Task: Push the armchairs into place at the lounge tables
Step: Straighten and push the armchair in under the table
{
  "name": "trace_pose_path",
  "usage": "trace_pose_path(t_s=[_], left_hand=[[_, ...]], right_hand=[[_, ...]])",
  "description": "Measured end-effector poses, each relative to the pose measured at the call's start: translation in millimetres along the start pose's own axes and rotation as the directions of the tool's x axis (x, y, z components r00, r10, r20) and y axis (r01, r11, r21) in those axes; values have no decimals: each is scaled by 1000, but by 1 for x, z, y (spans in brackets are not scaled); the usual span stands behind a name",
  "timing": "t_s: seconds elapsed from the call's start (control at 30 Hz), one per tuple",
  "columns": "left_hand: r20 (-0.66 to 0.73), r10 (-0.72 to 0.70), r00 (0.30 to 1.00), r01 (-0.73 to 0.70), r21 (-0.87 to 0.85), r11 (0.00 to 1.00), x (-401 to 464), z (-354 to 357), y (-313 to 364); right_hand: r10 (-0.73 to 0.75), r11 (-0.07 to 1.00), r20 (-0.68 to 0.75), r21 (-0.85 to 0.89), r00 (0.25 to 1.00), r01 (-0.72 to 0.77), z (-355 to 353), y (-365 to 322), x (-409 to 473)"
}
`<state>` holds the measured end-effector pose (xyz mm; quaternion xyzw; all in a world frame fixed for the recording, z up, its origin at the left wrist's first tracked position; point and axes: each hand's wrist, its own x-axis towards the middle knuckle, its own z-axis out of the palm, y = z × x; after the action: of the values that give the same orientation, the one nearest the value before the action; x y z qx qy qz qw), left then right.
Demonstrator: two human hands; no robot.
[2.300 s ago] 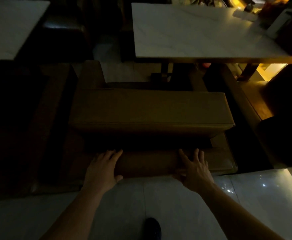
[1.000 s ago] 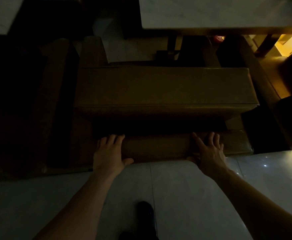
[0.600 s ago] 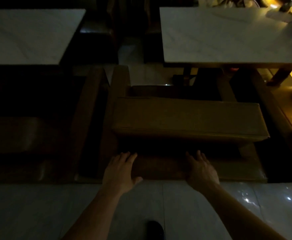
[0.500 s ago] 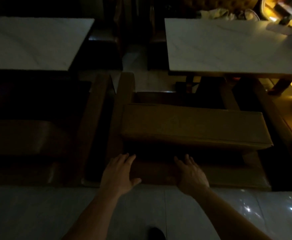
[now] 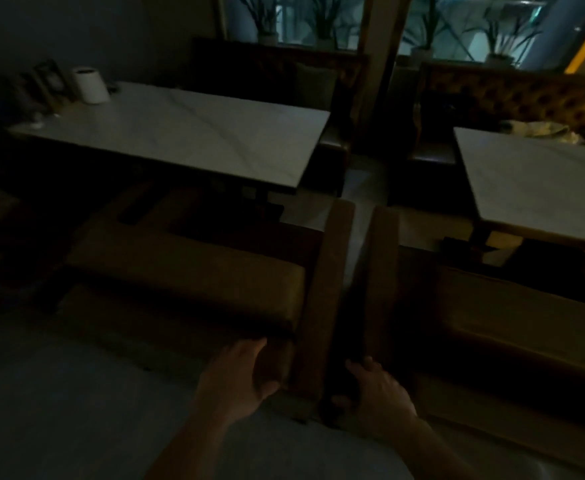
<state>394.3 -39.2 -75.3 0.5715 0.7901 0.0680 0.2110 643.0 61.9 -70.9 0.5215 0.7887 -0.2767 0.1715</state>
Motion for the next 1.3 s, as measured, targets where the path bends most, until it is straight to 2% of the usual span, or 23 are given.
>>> trace_pose_path(t_s=[0.13, 0.23, 0.37, 0.47, 0.73, 0.83, 0.97, 1.07, 1.3], left_hand=[[-26, -82, 996, 81, -33, 996, -16, -31, -103], [-20, -119, 993, 118, -36, 992, -23, -49, -156], [-82, -128, 988, 124, -50, 991, -17, -65, -212], [-58, -149, 987, 148, -27, 989, -5, -70, -257], [-46, -70, 997, 74, 93, 993, 61, -88, -370], [-18, -31, 999, 34, 160, 986, 89, -94, -389], [62, 78, 995, -91, 240, 967, 123, -91, -402], [71, 144, 987, -158, 247, 956, 137, -81, -410], [99, 151, 984, -167, 172, 971, 139, -74, -424]], right_hand=[[-106, 994, -9, -3, 994, 106, 27, -105, 14], [-157, 988, 21, -5, 987, 157, 39, -169, 27], [-201, 979, -37, -35, 979, 200, 52, -230, 55], [-167, 983, -46, -87, 985, 162, 59, -259, 83], [68, 992, -130, -98, 989, -81, 102, -302, 144], [120, 988, -190, -71, 974, -136, 113, -309, 151], [216, 970, -249, -56, 944, -237, 123, -311, 156], [239, 959, -265, -84, 934, -269, 127, -307, 160], [248, 945, -317, -127, 915, -300, 138, -307, 160]])
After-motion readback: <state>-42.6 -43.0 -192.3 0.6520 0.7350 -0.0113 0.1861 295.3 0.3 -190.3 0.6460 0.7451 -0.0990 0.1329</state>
